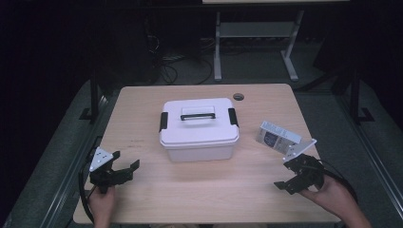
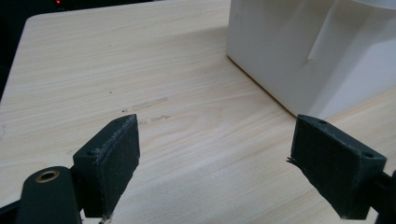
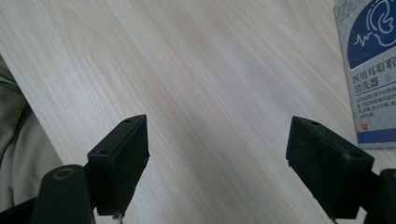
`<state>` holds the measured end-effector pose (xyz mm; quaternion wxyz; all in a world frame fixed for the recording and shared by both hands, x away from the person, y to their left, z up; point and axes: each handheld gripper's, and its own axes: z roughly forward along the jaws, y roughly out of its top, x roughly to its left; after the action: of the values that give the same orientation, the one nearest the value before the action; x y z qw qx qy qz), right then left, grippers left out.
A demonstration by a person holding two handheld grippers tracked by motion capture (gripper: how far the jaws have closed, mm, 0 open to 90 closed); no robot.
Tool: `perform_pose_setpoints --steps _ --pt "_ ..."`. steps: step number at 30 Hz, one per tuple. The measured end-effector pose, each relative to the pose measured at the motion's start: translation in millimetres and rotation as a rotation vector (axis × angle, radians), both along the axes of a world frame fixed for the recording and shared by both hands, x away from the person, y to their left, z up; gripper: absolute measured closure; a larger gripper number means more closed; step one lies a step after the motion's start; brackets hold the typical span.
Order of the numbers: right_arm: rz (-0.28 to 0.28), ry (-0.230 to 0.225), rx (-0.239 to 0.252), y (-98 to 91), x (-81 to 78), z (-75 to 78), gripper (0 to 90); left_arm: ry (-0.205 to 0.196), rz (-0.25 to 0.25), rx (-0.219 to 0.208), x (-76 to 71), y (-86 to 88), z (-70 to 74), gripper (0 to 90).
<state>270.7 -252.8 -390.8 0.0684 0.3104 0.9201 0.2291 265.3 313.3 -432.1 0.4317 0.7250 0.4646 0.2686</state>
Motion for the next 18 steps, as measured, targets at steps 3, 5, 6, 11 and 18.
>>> perform_pose_setpoints --steps 3,5,6,11,18 --pt "0.002 -0.003 0.005 -1.6 2.6 2.8 20.6 0.006 0.004 0.003 0.1 0.0 -0.6 14.9" --pt "0.005 -0.003 0.007 -1.6 3.9 4.6 20.7 0.01 0.006 0.002 0.1 0.2 -1.1 14.9" --pt "0.006 -0.003 0.007 -1.3 4.5 5.4 20.7 0.012 0.005 0.004 0.1 0.5 -1.1 14.9" --pt "0.016 0.003 0.013 2.2 6.0 11.7 20.7 0.009 0.0 0.006 -1.2 0.8 -1.0 14.9" --pt "0.027 -0.003 0.007 8.8 7.6 29.6 20.7 0.012 -0.005 0.001 -1.4 1.3 -1.4 14.9"
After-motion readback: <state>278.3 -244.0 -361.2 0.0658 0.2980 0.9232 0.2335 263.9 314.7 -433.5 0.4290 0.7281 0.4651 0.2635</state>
